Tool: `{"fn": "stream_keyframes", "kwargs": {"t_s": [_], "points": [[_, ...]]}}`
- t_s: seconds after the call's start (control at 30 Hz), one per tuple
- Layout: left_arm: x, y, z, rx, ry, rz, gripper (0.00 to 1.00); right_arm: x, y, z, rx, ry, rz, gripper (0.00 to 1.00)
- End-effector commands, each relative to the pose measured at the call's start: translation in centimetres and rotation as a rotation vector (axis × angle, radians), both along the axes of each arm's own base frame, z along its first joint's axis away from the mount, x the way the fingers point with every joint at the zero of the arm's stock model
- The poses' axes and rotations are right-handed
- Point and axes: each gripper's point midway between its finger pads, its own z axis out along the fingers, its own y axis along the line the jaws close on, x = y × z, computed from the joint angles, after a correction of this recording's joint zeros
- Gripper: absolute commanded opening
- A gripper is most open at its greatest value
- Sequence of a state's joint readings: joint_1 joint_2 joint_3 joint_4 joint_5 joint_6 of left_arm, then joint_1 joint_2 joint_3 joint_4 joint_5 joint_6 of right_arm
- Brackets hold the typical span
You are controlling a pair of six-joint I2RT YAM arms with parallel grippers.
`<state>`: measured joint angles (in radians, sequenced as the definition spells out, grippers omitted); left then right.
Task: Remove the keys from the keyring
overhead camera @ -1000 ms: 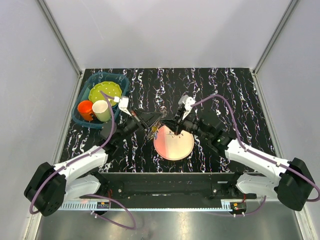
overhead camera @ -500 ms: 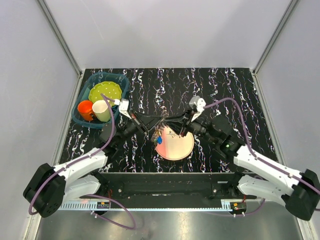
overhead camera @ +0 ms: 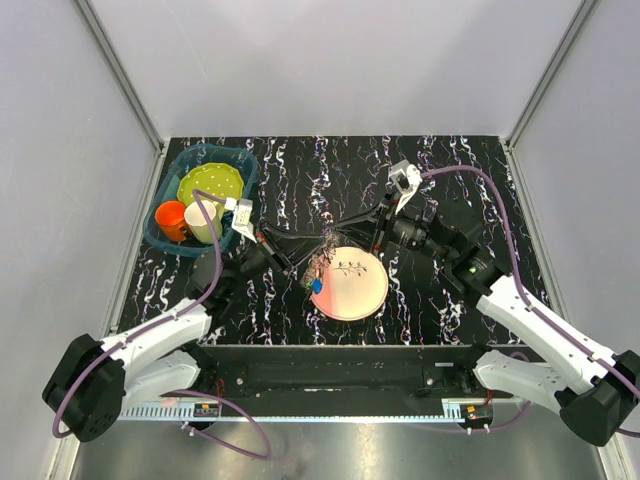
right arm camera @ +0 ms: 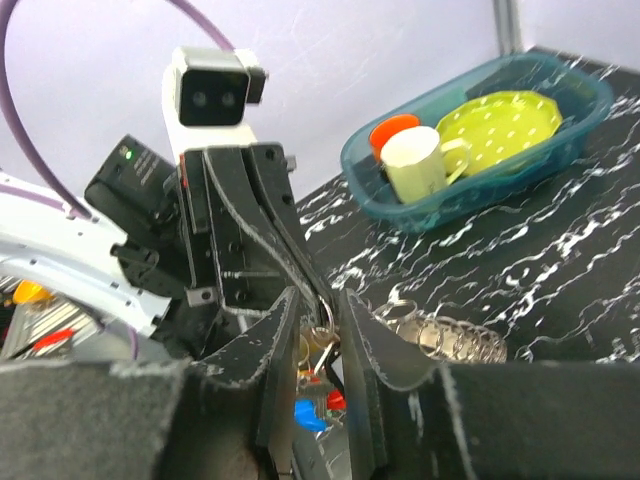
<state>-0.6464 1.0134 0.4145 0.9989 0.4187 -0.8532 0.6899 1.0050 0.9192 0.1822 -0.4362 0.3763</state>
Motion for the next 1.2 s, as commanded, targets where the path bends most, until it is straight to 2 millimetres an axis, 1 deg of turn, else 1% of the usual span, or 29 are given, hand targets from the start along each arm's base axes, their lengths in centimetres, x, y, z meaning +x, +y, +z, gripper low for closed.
{"fn": "stream_keyframes", "kwargs": {"t_s": [0.0, 0.13, 0.23, 0.43, 0.57, 0.63, 0.7, 0.93, 1.0, 1.07, 1.1, 1.17], "points": [[-2.6, 0.9, 5.0, -0.127, -0.158, -0.059, 0.00, -2.5, 0.3, 0.1, -0.009, 0.053, 0.139, 0.29], [-2.8, 1.0, 5.7, -0.145, -0.164, -0.071, 0.00, -3.3, 0.6, -0.5, -0.016, 0.058, 0.199, 0.29], [-2.8, 1.0, 6.1, -0.152, -0.165, -0.072, 0.00, -3.9, 0.7, -0.6, -0.003, 0.059, 0.234, 0.31], [-3.2, 1.0, 6.7, -0.168, -0.174, -0.088, 0.00, -3.3, 0.7, -1.0, -0.012, 0.047, 0.206, 0.34], [-3.6, 1.1, 6.9, -0.179, -0.180, -0.105, 0.00, -2.9, 0.9, -1.5, -0.020, 0.048, 0.206, 0.34], [-4.1, 1.1, 7.2, -0.191, -0.201, -0.128, 0.00, -2.9, 1.1, -1.6, -0.018, 0.042, 0.213, 0.34], [-4.4, 1.1, 7.4, -0.199, -0.207, -0.145, 0.00, -3.0, 1.2, -1.5, -0.009, 0.043, 0.222, 0.33], [-4.3, 1.0, 7.3, -0.207, -0.202, -0.151, 0.00, -3.0, 1.7, -1.2, 0.015, 0.041, 0.249, 0.31], [-4.3, 1.0, 7.3, -0.206, -0.201, -0.151, 0.00, -2.9, 1.8, -1.2, 0.018, 0.041, 0.248, 0.29], [-4.3, 0.9, 7.2, -0.205, -0.201, -0.152, 0.00, -2.9, 1.8, -1.1, 0.025, 0.044, 0.251, 0.25], [-4.3, 1.0, 7.3, -0.206, -0.203, -0.152, 0.00, -2.8, 1.9, -1.1, 0.025, 0.044, 0.252, 0.21], [-4.2, 1.0, 7.3, -0.207, -0.202, -0.150, 0.00, -2.8, 2.0, -1.1, 0.033, 0.046, 0.258, 0.20]]}}
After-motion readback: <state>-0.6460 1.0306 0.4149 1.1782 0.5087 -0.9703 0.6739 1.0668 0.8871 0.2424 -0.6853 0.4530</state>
